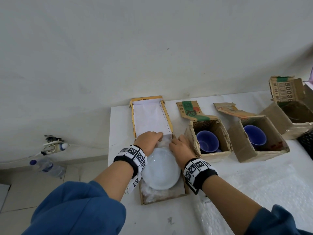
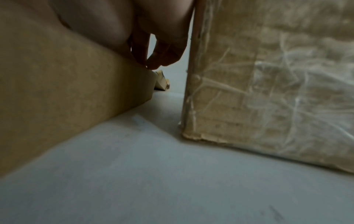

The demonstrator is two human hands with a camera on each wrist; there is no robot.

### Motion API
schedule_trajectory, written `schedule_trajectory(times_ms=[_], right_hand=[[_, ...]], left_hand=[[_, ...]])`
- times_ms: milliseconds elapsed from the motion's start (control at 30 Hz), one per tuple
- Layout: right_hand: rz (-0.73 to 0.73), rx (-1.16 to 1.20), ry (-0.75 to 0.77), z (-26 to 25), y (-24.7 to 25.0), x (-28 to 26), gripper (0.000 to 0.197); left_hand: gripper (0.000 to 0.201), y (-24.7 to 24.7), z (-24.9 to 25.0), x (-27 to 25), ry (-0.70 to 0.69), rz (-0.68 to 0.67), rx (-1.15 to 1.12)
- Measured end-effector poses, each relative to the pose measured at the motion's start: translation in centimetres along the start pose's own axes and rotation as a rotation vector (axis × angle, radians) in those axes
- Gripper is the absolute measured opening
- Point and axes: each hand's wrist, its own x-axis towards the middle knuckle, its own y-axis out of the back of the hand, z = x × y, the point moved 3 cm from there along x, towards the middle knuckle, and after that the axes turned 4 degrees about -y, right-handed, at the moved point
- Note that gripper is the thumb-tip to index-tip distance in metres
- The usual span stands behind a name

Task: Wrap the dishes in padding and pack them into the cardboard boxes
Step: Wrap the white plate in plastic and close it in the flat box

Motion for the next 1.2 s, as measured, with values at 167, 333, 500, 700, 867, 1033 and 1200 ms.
schedule_trajectory(times_ms=[167, 333, 500, 700, 867, 1033, 1200], right_hand=[[-0.078, -0.057, -0.001, -0.1, -0.6, -0.9, 0.031], [-0.092, -0.180, 0.037, -0.2, -0.7, -1.6, 0.031], [-0.116, -0.216, 0.060, -0.2, -1.1, -1.6, 0.032], [-0.145, -0.139, -0.008, -0.2, -1.1, -2.3, 0.040], [-0.187, -0.100, -0.035, -0.5, -0.7, -3.3, 0.056], [-0.145, 0.174, 0.019, -0.6, 2.2, -5.3, 0.043], [-0.039, 0.528, 0.123, 2.0, 7.3, -8.9, 0.037]], left_hand=[[0.018, -1.0, -0.4, -0.3, -0.011, 0.008, -0.051], [0.032, -1.0, 0.7, 0.0, -0.103, -0.113, 0.095], [0.033, -0.9, 0.8, -0.6, -0.114, -0.039, 0.054], [0.033, -1.2, 1.0, -0.9, -0.085, -0.036, 0.071], [0.034, -0.6, 2.1, -1.2, -0.022, -0.099, 0.155], [0.036, 1.8, 3.5, -2.7, 0.109, -0.074, 0.111], [0.023, 4.6, 8.5, -5.0, 0.159, 0.246, -0.086]])
